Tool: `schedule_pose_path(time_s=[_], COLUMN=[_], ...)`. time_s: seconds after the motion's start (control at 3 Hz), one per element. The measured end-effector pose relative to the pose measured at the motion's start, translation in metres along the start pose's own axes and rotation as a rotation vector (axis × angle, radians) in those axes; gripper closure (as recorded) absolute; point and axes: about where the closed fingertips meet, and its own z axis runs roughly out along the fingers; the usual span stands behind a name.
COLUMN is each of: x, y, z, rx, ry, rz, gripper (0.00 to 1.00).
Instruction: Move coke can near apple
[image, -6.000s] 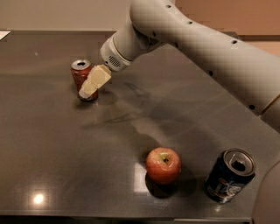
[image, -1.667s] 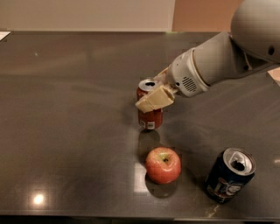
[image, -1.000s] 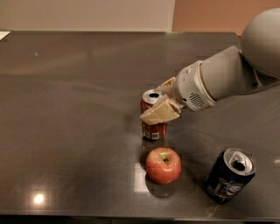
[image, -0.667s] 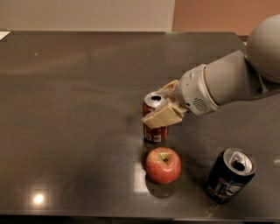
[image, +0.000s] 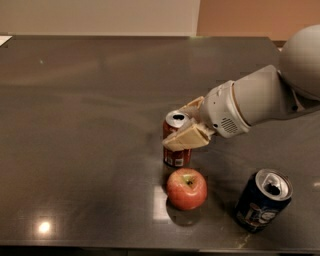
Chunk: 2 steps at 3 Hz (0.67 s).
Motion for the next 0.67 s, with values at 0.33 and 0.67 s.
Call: schedule_pose_path(time_s=[0.33,0.67], x=[0.0034,0.0034], y=[0.0022,0.0023], z=[0.0018,0.0018], rx=[-0.018,-0.018], ry=[0.001,0.001], rz=[0.005,0.005], gripper=[0.0,0.0])
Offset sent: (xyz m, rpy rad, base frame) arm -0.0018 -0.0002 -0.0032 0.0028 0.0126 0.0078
